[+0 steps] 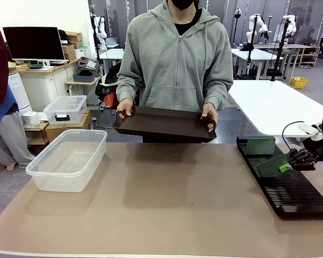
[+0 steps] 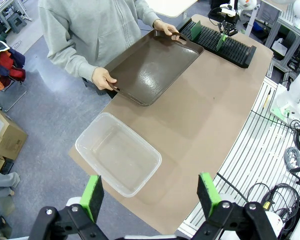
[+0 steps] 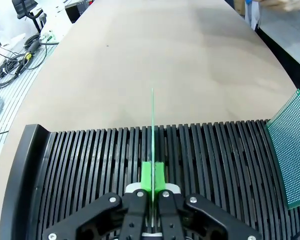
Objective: Sort PCBs into racks and boxes based on the side picked up.
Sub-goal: If the short side of the Blank PCB is picked up, insert it into the PCB Rack ; if the long side is picked up, place it in the Organizing box.
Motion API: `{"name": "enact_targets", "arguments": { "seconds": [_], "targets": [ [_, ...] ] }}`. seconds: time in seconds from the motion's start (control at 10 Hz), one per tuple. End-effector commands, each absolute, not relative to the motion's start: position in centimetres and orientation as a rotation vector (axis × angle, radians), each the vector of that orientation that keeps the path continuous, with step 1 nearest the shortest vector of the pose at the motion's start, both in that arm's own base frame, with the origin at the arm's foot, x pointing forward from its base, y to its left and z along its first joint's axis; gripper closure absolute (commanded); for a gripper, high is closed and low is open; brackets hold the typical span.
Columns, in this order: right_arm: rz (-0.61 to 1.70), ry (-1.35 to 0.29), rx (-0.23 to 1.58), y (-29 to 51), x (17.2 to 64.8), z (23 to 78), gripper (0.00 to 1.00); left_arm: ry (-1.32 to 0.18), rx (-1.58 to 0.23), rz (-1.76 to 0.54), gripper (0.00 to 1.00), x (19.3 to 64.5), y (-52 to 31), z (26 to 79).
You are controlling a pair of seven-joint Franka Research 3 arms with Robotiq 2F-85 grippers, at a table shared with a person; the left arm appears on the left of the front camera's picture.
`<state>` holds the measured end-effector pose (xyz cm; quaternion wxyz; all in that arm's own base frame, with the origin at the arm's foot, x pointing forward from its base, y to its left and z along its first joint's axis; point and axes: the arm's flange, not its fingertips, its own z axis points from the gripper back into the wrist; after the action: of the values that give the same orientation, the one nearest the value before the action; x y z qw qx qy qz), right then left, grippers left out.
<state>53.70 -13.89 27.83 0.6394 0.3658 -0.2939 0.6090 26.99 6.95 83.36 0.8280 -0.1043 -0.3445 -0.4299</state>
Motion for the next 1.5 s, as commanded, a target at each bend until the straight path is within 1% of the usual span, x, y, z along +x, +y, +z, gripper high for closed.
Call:
{"name": "enact_targets", "arguments": {
  "seconds": [0.0, 0.1, 0.2, 0.3, 0.4, 0.5, 0.6, 0.7, 0.8, 0.9, 1.4],
  "targets": [
    [1.413, -0.689, 0.838, -14.2, 53.2, 26.9, 0.92, -0.729, -0.226, -0.908, 0.0, 27.0, 6.9, 83.2],
    [1.416, -0.683, 0.841, -14.4, 53.1, 27.0, 0.78, -0.729, -0.226, -0.908, 0.0, 27.0, 6.9, 83.2],
    [1.416, -0.682, 0.842, -14.5, 52.9, 27.1, 0.73, -0.729, -0.226, -0.908, 0.0, 27.0, 6.9, 83.2],
    [1.416, -0.683, 0.836, -14.7, 52.9, 27.2, 0.58, -0.729, -0.226, -0.908, 0.0, 27.0, 6.9, 83.2],
    [1.422, -0.684, 0.831, -14.8, 52.9, 27.4, 0.53, -0.729, -0.226, -0.908, 0.0, 27.0, 6.9, 83.2],
    [1.426, -0.688, 0.828, -14.8, 52.9, 27.5, 0.39, -0.729, -0.226, -0.908, 0.0, 27.0, 6.9, 83.2],
    [1.427, -0.688, 0.827, -14.8, 52.8, 27.7, 0.33, -0.729, -0.226, -0.908, 0.0, 27.0, 6.9, 83.2],
    [1.432, -0.686, 0.825, -14.9, 52.7, 27.9, 0.19, -0.729, -0.226, -0.908, 0.0, 27.0, 6.9, 83.2],
    [1.433, -0.694, 0.819, -14.9, 52.7, 28.0, 0.13, -0.729, -0.226, -0.908, 0.0, 27.0, 6.9, 83.2],
    [1.44, -0.698, 0.811, -15.0, 52.7, 28.3, 0.0, -0.729, -0.226, -0.908, 0.0, 27.0, 6.9, 83.2],
    [1.43, -0.785, 0.736, -16.0, 52.4, 30.8, 0.0, -0.729, -0.226, -0.908, 0.0, 27.0, 6.9, 83.2]
  ]
}}
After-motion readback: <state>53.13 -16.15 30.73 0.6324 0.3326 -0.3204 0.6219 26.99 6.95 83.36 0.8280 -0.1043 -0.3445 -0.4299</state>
